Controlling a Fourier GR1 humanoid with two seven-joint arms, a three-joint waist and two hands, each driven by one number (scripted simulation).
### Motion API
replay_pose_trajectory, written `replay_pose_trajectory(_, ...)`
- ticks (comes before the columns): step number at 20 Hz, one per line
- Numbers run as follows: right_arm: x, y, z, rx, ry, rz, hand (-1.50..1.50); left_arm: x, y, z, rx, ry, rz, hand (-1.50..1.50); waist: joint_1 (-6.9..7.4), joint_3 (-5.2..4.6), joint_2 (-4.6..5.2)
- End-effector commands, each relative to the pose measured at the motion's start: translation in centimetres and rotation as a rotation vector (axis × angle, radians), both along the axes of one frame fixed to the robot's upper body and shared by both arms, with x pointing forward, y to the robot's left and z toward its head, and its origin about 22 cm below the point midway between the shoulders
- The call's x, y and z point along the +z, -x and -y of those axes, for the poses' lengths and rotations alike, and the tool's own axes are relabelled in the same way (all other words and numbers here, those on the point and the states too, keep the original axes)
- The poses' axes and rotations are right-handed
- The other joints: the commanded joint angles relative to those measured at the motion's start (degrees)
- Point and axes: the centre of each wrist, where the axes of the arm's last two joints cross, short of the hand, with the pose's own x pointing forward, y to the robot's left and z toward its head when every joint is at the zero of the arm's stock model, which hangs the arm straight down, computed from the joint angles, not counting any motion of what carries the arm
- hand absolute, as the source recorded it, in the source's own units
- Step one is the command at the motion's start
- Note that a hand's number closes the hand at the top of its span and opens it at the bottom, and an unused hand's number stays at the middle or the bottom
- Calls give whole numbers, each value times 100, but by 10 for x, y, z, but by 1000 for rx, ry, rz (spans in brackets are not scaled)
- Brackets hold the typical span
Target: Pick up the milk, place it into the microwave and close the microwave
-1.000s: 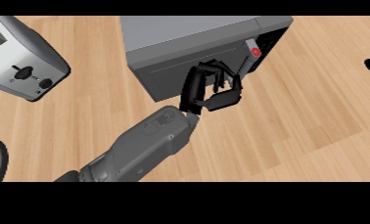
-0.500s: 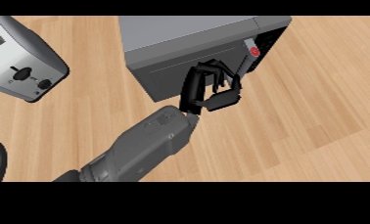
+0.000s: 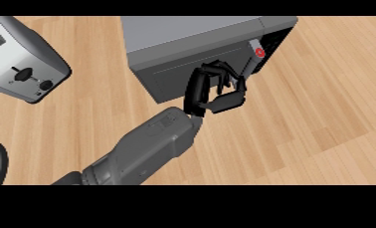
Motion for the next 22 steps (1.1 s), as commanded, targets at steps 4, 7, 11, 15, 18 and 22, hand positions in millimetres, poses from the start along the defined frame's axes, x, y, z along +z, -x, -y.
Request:
replay_pose_trajectory(4,3,-1,1,52,16,-19,-150,21,-28,-2,57,8,25,150,-39,-5,51)
replay_pose_trajectory(7,3,-1,2,56,2,-21,-150,15,-27,-5,54,6,16,150,-60,-3,78)
replay_pose_trajectory(11,8,-2,5,61,0,-12,-150,20,-29,-3,66,16,24,150,-69,-1,52)
replay_pose_trajectory(15,14,-2,7,76,15,1,-150,18,-27,-3,62,18,20,150,-78,0,58)
replay_pose_trajectory(18,20,-2,7,90,35,7,-150,15,-28,-5,68,13,22,150,-4,-8,50)
replay_pose_trajectory(22,17,-5,4,125,-5,8,-150,8,-27,-4,44,-71,43,150,-44,24,79)
